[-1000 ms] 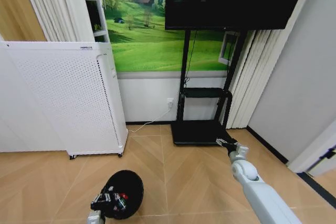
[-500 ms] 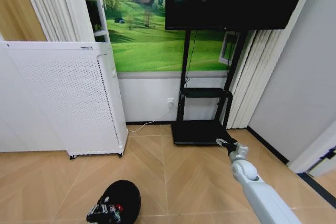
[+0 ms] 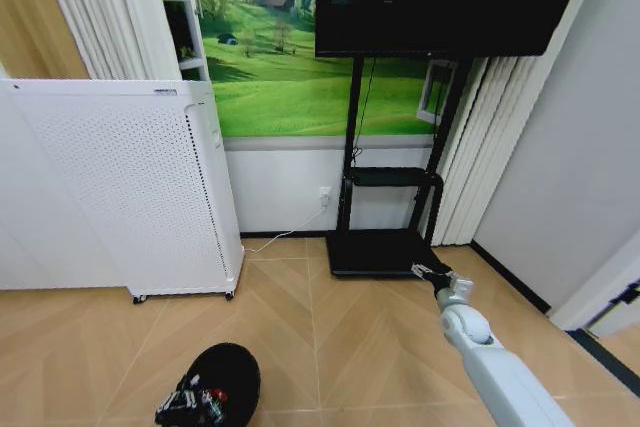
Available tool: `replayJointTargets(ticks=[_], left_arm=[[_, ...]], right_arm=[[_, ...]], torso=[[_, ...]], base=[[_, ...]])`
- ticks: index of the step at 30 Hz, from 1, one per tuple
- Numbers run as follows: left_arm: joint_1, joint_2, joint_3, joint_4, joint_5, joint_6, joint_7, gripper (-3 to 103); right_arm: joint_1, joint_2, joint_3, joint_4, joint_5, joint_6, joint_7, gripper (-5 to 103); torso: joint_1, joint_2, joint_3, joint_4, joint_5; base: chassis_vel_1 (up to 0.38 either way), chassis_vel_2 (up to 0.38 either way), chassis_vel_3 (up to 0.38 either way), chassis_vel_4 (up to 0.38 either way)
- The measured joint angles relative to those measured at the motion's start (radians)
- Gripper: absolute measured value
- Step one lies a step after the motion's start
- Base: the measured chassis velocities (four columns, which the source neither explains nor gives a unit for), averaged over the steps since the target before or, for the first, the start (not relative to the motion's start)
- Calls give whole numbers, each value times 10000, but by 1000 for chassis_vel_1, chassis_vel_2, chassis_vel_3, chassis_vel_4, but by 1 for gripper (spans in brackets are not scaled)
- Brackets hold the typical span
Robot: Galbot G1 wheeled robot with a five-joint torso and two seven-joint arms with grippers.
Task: Pick up the trash bin and place the garbage on the floor into it.
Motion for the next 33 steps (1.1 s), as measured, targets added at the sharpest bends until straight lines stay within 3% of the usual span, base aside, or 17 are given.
replayJointTargets(ticks=[17, 33], left_arm=[[823, -264, 98, -585, 96, -58, 31, 6], [599, -159, -1, -753, -85, 2, -35, 6]], right_arm=[[0, 0, 0, 0, 0, 0, 0, 100], [0, 0, 0, 0, 1, 0, 0, 100]], torso=[[0, -1, 3, 1, -10], [1, -1, 2, 0, -7]], base=[[0, 0, 0, 0], [0, 0, 0, 0]])
